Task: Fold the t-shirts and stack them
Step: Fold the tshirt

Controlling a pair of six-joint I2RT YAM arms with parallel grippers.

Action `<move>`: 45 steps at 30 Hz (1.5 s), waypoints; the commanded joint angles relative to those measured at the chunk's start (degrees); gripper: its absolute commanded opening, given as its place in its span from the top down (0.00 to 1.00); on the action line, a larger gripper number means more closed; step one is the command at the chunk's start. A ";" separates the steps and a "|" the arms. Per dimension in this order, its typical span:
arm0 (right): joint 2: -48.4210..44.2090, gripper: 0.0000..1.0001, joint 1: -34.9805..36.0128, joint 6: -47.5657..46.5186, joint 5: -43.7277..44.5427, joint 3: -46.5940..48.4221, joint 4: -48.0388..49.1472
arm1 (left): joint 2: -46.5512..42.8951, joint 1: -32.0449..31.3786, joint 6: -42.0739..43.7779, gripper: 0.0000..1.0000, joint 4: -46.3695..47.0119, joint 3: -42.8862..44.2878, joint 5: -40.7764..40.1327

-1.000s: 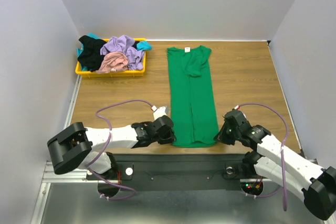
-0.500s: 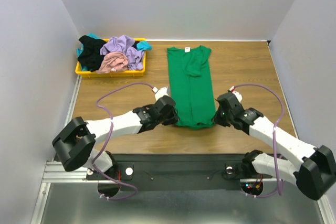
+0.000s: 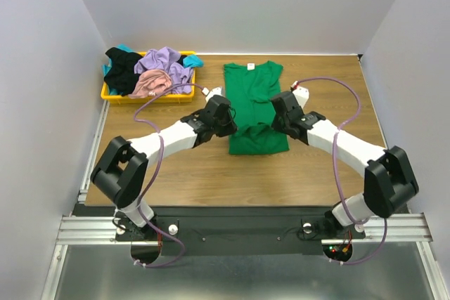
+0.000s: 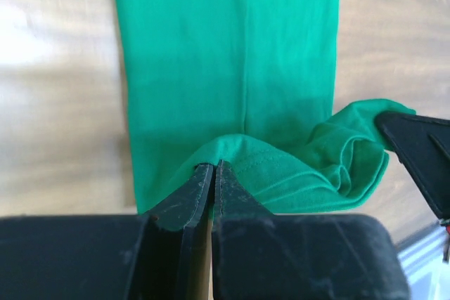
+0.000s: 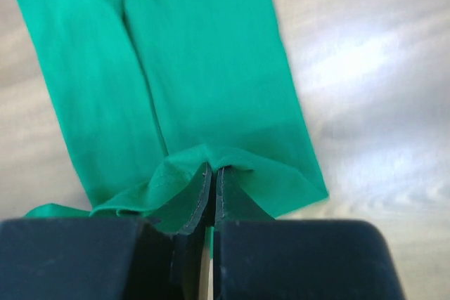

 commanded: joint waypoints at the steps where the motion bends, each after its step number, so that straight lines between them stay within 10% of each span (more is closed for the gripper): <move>1: 4.03 1.00 -2.49 -3.19 4.76 5.76 4.96 | 3.63 2.77 3.92 1.00 0.77 6.07 1.42; 24: 24.35 0.95 -7.42 -7.41 6.43 21.23 10.85 | 22.18 10.42 7.70 0.99 -1.42 24.36 4.06; 28: 25.24 0.73 -7.51 -7.32 4.76 22.90 10.85 | 21.40 11.22 6.82 0.53 -1.95 24.80 3.71; 30: 24.36 0.59 -7.42 -7.49 4.41 23.17 10.76 | 20.52 11.22 7.17 0.05 -1.95 24.97 3.53; 39: 13.48 0.04 -7.42 -6.71 -0.67 14.32 10.68 | 11.65 11.04 8.32 0.02 -1.69 19.36 5.38; 45: 3.98 0.00 -7.51 -3.81 -6.30 1.83 10.50 | 5.23 9.02 6.47 0.01 0.51 6.36 6.17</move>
